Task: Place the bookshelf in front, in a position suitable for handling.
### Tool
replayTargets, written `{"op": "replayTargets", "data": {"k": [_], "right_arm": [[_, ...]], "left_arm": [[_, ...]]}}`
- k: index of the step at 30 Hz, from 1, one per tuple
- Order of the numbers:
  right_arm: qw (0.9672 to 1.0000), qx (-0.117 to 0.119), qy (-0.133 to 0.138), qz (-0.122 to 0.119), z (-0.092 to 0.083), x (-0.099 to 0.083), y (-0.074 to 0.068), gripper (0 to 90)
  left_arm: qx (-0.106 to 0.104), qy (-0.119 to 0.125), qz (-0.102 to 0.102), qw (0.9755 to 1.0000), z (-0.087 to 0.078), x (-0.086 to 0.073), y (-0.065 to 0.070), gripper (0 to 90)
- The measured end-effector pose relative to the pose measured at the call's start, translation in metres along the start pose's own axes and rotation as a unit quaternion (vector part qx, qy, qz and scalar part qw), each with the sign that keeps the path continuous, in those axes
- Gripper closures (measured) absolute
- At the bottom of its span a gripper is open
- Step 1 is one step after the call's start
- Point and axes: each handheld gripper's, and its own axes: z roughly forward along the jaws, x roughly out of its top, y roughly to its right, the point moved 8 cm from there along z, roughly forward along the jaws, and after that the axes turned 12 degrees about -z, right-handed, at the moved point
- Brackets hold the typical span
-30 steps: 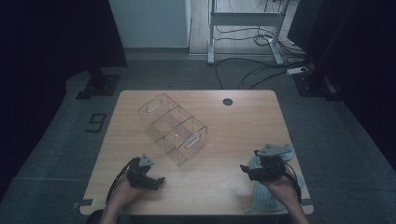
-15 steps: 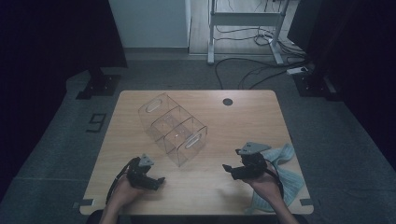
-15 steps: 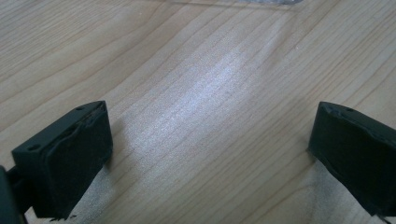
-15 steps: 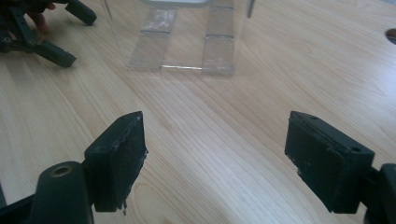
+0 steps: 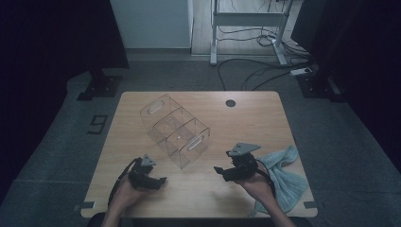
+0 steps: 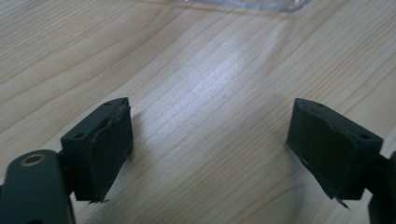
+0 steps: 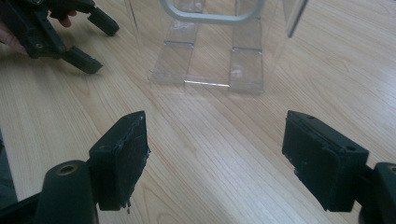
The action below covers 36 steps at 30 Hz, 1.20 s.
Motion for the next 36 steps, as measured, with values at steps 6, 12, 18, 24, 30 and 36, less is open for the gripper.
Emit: {"op": "replayTargets", "data": {"k": [6,12,18,24,30,36], "right_arm": [[0.9999,0.008,0.005,-0.003,0.007,0.007,-0.004,24.2],[0.9998,0.017,0.012,-0.004,0.013,0.015,-0.007,26.3],[0.9993,0.029,0.020,-0.011,0.019,0.027,-0.015,29.9],[0.9986,0.042,0.026,-0.022,0.026,0.040,-0.024,33.8],[0.9981,0.048,0.027,-0.028,0.033,0.049,-0.028,35.0],[0.9973,0.055,0.035,-0.033,0.041,0.059,-0.034,34.9]], "left_arm": [[0.000,0.023,0.002,0.9997,-0.007,0.008,0.003,24.1],[0.001,0.034,0.013,0.9993,-0.010,0.011,0.007,29.6],[0.002,0.033,0.026,0.9991,-0.009,0.011,0.010,29.3],[0.011,0.035,0.020,0.9991,-0.010,0.010,0.003,28.4],[0.021,0.030,0.011,0.9992,-0.010,0.008,-0.005,28.1],[0.023,0.028,0.011,0.9993,-0.009,0.007,-0.006,27.7]]}}
